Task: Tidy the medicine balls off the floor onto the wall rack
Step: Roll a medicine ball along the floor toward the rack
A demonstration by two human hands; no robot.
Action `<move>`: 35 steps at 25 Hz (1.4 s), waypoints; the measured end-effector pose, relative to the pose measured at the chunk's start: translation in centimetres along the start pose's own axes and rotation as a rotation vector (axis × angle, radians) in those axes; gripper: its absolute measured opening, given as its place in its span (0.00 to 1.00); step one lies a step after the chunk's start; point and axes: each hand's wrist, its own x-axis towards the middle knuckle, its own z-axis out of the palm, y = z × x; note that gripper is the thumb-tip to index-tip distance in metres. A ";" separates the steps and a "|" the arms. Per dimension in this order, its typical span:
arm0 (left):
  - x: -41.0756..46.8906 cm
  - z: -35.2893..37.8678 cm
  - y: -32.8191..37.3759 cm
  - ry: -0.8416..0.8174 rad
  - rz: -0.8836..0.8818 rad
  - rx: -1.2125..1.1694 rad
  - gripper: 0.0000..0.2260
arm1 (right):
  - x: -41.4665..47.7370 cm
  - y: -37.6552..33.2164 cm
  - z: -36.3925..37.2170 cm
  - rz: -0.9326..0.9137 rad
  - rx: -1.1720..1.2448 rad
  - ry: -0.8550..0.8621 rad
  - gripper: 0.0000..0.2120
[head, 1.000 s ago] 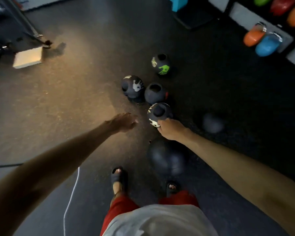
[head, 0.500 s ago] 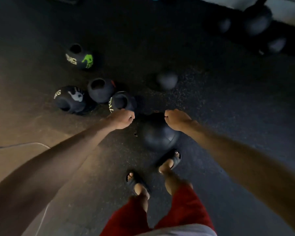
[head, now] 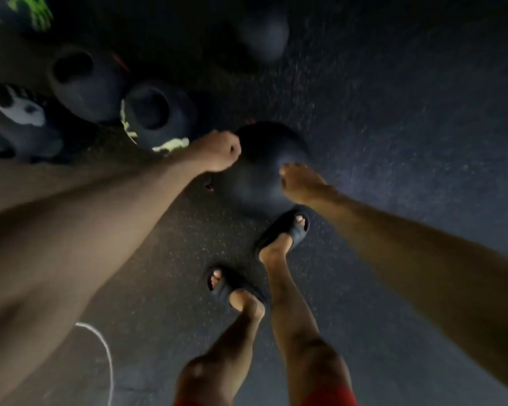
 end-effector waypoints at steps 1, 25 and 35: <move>1.7 2.0 -0.6 -0.014 -0.005 -0.013 0.10 | 1.6 0.7 2.4 0.021 0.020 -0.021 0.18; 16.2 14.0 -2.4 0.283 -0.090 -0.024 0.55 | 20.2 8.2 2.0 0.309 0.549 0.061 0.47; 27.9 7.7 3.8 0.324 -0.331 -0.093 0.54 | 23.4 14.9 -1.9 0.263 0.643 0.449 0.31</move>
